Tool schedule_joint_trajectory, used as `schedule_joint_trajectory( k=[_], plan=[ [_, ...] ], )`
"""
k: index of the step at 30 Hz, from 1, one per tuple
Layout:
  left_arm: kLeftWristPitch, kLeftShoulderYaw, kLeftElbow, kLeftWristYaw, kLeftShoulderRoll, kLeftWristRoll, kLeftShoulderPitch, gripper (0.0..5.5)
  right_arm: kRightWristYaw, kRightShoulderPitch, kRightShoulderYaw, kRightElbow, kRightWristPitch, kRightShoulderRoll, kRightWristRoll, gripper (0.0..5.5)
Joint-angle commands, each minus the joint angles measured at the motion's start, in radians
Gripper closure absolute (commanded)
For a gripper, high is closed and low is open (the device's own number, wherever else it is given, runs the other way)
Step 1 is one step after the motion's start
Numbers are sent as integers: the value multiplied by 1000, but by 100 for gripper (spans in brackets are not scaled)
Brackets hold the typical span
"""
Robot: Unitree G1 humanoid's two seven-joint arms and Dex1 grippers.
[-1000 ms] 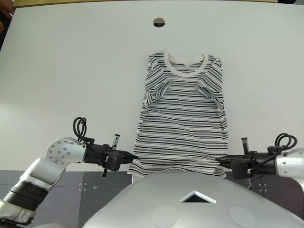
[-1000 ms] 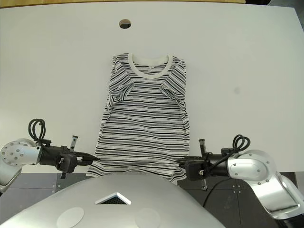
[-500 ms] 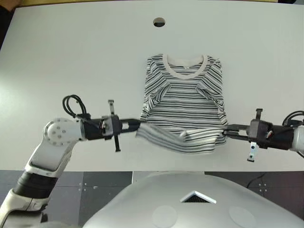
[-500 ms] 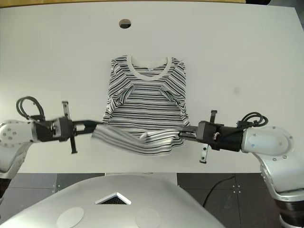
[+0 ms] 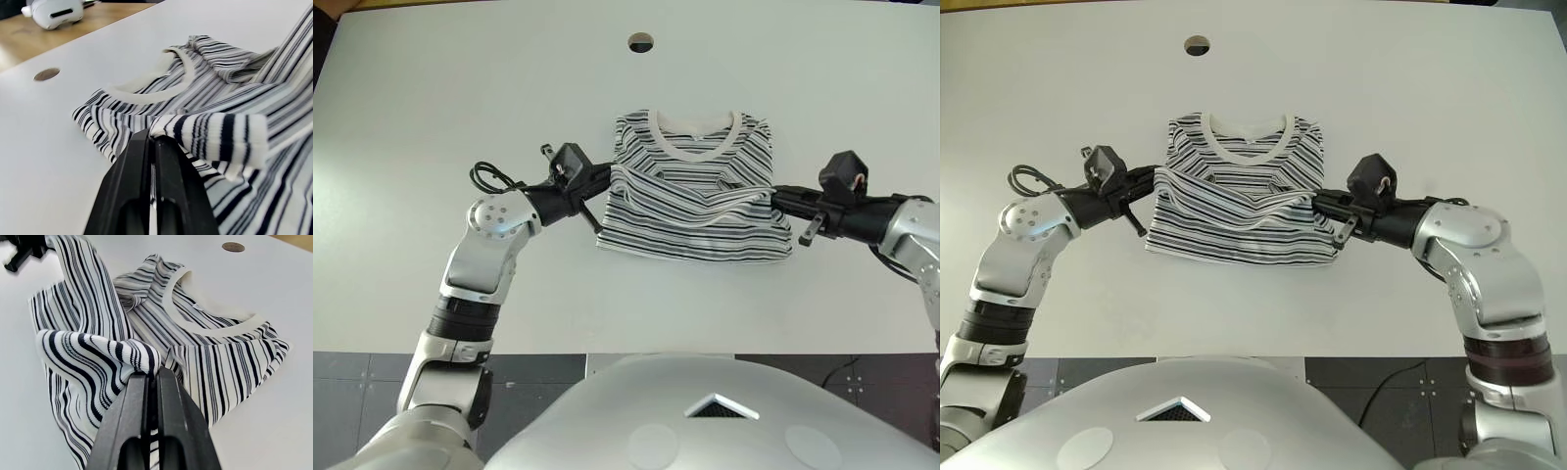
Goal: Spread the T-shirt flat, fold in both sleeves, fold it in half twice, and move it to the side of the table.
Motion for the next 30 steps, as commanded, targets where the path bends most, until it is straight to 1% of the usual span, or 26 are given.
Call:
schedule_joint_trajectory(
  k=[1, 5, 10, 11, 12, 14, 15, 18, 21, 22, 24, 27, 30],
  plan=[
    [40, 50, 86, 46, -58, -4, -81, 540, -47, -91, -20, 81, 63, 59, 22, 539],
    [55, 62, 192, 85, -108, 19, -129, 540, -76, -194, -29, 230, 117, 130, 39, 539],
    [84, 75, 272, 112, -156, 25, -180, 540, -98, -280, -34, 419, 151, 185, 24, 539],
    [86, 78, 296, 119, -166, 29, -192, 518, -105, -292, -31, 458, 151, 197, 15, 516],
    [88, 82, 316, 125, -176, 33, -203, 512, -110, -301, -27, 489, 152, 208, 9, 509],
    [99, 98, 346, 133, -196, 25, -220, 475, -114, -321, -25, 542, 148, 232, -2, 465],
    [119, 119, 356, 137, -213, 3, -233, 464, -118, -337, -29, 572, 145, 247, -3, 459],
    [199, 200, 390, 163, -267, -77, -283, 464, -145, -400, -67, 684, 126, 295, -7, 459],
    [301, 300, 473, 219, -312, -158, -358, 464, -212, -492, -171, 855, 104, 335, 13, 459],
    [325, 344, 518, 250, -324, -184, -389, 464, -243, -525, -217, 917, 98, 344, 26, 459],
    [349, 424, 601, 303, -336, -227, -442, 464, -284, -567, -275, 1005, 70, 351, 30, 459],
    [333, 505, 685, 355, -333, -258, -488, 464, -298, -574, -294, 1042, 7, 358, 4, 459],
    [273, 502, 699, 361, -324, -218, -480, 464, -258, -520, -242, 933, -86, 370, -39, 459]
  ],
)
